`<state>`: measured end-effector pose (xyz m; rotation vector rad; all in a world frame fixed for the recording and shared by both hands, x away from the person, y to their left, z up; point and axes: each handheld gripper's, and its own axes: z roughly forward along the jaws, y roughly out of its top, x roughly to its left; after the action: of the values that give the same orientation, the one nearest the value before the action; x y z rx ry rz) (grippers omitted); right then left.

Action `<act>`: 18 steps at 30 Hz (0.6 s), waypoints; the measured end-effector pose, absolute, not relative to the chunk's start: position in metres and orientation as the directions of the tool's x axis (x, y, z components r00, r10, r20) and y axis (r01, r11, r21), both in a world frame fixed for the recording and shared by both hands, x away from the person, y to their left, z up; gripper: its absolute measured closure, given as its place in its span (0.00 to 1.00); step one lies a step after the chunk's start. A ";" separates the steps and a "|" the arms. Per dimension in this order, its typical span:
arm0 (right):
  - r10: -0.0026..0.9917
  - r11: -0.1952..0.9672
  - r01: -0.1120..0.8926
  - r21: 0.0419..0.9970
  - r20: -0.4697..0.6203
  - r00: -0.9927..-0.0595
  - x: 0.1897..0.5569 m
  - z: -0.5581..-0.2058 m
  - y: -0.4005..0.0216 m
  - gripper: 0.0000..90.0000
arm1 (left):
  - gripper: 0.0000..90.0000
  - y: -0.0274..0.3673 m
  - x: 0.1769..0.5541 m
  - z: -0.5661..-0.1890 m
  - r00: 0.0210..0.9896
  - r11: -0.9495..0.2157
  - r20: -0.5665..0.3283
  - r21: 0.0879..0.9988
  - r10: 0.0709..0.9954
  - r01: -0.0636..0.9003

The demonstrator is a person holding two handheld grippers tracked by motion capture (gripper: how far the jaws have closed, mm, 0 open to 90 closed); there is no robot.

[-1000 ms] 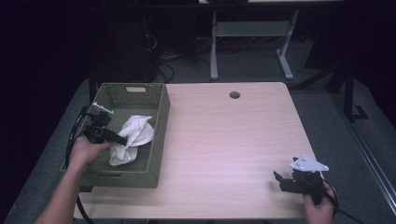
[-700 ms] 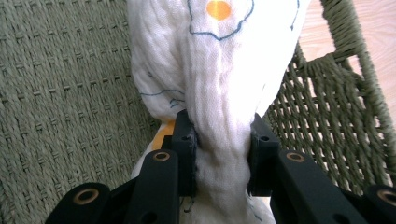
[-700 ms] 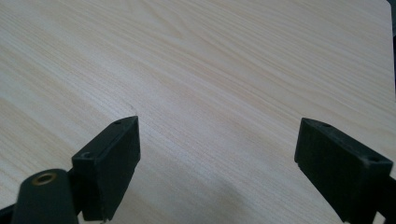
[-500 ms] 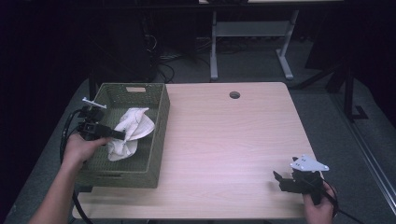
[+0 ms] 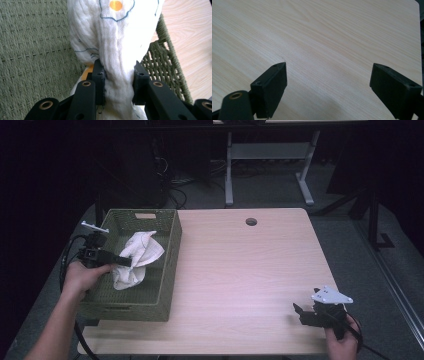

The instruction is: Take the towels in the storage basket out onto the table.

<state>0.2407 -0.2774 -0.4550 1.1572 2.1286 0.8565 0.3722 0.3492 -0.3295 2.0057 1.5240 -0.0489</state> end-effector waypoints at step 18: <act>0.867 0.416 0.500 0.760 -0.166 -0.469 0.239 -0.453 -0.279 0.15 | 0.78 0.343 0.368 -0.300 0.368 -0.160 -0.369 0.488 0.853 0.858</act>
<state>0.2391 -0.2795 -0.4535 1.1547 2.1232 0.8730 0.3682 0.3425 -0.3002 1.9982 1.4748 -0.0096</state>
